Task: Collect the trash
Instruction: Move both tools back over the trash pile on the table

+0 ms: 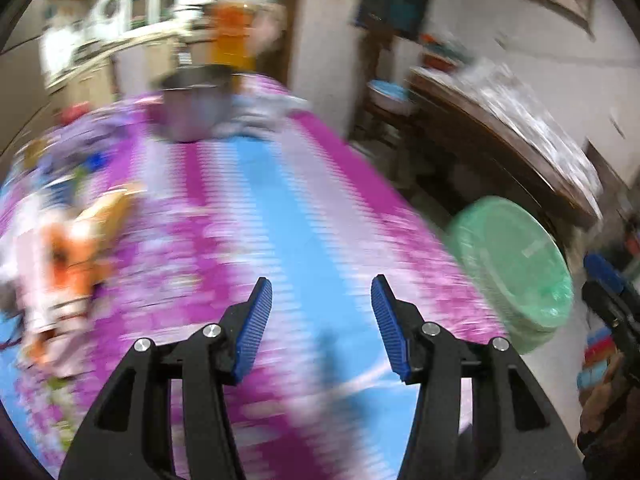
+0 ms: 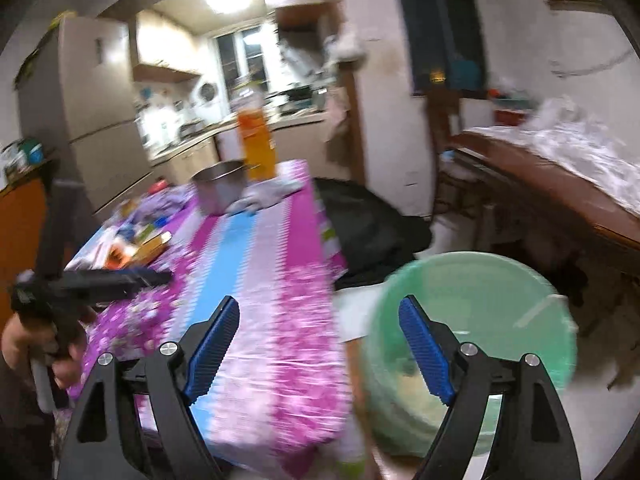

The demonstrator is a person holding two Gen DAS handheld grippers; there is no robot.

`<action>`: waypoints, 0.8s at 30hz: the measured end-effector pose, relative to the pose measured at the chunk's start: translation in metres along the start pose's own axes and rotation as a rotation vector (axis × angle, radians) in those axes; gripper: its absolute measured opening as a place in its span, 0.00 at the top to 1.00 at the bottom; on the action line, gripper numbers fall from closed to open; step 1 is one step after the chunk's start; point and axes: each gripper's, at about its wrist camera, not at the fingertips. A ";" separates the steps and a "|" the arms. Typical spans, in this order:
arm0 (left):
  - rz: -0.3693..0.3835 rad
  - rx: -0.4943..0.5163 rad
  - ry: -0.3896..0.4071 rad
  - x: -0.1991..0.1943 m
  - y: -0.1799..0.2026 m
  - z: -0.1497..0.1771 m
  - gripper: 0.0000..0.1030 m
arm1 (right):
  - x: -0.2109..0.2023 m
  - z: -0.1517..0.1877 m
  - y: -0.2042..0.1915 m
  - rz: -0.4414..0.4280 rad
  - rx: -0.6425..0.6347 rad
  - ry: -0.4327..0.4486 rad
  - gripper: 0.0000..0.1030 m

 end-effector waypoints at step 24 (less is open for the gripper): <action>-0.177 -0.166 0.279 -0.083 -0.229 0.009 0.56 | 0.093 -0.020 -0.167 -0.268 -0.155 -0.105 0.21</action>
Point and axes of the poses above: each gripper's, at about its wrist camera, not at the fingertips, and x roughly the way its jaws point, y to its right, z to its underside, and after that the axes turned 9 degrees about -x, right-handed
